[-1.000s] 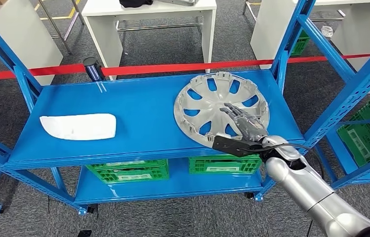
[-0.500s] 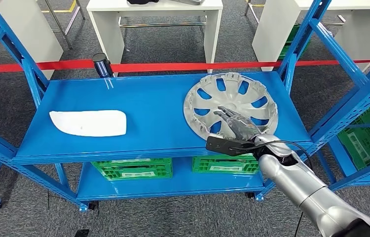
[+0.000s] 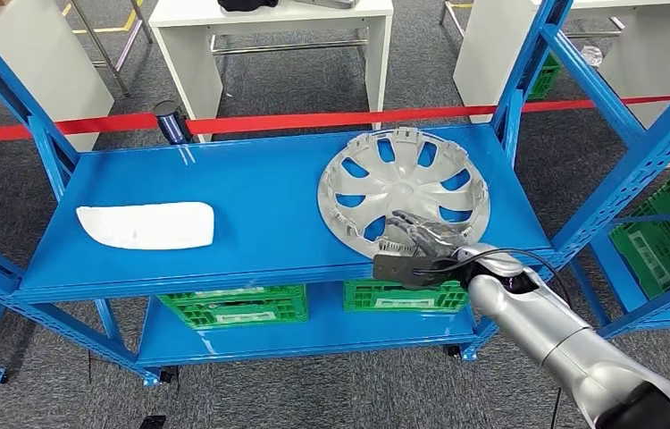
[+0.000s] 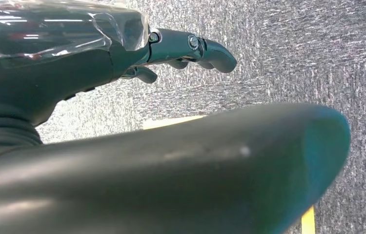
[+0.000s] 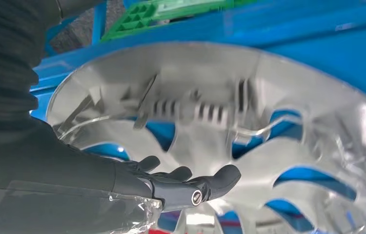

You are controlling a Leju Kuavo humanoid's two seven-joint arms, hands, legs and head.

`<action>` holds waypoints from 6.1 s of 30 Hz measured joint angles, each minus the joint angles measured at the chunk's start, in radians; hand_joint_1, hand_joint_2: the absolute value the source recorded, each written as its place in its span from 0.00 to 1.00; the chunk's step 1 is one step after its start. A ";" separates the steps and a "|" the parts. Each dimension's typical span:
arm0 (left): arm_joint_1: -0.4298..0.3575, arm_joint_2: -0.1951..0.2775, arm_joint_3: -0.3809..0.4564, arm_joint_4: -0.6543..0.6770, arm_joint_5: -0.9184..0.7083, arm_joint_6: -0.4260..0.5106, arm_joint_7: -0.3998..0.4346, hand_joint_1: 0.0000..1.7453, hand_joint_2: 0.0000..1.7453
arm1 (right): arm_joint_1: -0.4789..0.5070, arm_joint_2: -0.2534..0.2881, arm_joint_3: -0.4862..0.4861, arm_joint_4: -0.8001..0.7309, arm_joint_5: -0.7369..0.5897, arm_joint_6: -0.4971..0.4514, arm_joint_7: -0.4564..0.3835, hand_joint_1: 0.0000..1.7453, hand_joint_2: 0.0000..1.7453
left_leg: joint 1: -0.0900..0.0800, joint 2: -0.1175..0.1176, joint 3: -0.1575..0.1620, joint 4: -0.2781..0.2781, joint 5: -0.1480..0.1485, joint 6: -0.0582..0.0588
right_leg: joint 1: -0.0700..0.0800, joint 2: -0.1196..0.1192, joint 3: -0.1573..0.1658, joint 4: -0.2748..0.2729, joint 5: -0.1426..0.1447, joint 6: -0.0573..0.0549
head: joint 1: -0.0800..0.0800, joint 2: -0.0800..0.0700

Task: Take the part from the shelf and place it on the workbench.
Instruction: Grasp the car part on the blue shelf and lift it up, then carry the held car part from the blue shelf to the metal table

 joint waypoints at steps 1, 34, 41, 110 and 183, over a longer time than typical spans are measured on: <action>0.000 0.000 0.000 0.000 0.002 0.000 -0.001 0.00 0.00 | -0.002 0.000 0.005 0.002 0.000 0.004 -0.001 0.00 1.00 | -0.001 -0.001 0.037 -0.074 0.031 0.003 | 0.001 0.001 0.001 0.000 0.000 0.001 | 0.000 0.000; -0.009 0.006 0.000 0.000 0.059 0.011 -0.044 0.00 0.00 | -0.033 0.004 0.068 0.089 0.034 0.025 -0.004 0.47 1.00 | -0.006 -0.001 0.089 -0.189 0.070 0.011 | 0.007 0.001 0.005 -0.005 -0.001 0.011 | -0.002 0.000; -0.012 0.007 0.000 0.000 0.075 0.012 -0.064 0.00 0.00 | -0.041 0.005 0.060 0.115 0.045 0.021 -0.005 0.92 1.00 | -0.007 0.001 0.095 -0.214 0.083 0.050 | 0.005 0.001 -0.085 0.171 -0.083 0.021 | 0.001 0.000; 0.007 0.003 0.000 0.004 0.033 0.021 -0.098 0.00 1.00 | -0.088 -0.028 -0.434 -0.277 -0.244 -0.226 -0.096 1.00 1.00 | -0.010 -0.013 0.076 -0.195 0.076 0.031 | 0.000 -0.006 -0.035 0.030 -0.003 0.049 | 0.002 0.000; 0.068 0.029 0.000 0.008 -0.068 0.000 -0.099 0.00 1.00 | 0.710 0.244 -0.574 -0.800 -1.511 0.909 -0.091 1.00 1.00 | -0.002 0.000 -0.054 0.033 -0.036 -0.010 | 0.009 -0.006 0.057 -0.018 -0.037 -0.012 | 0.002 0.000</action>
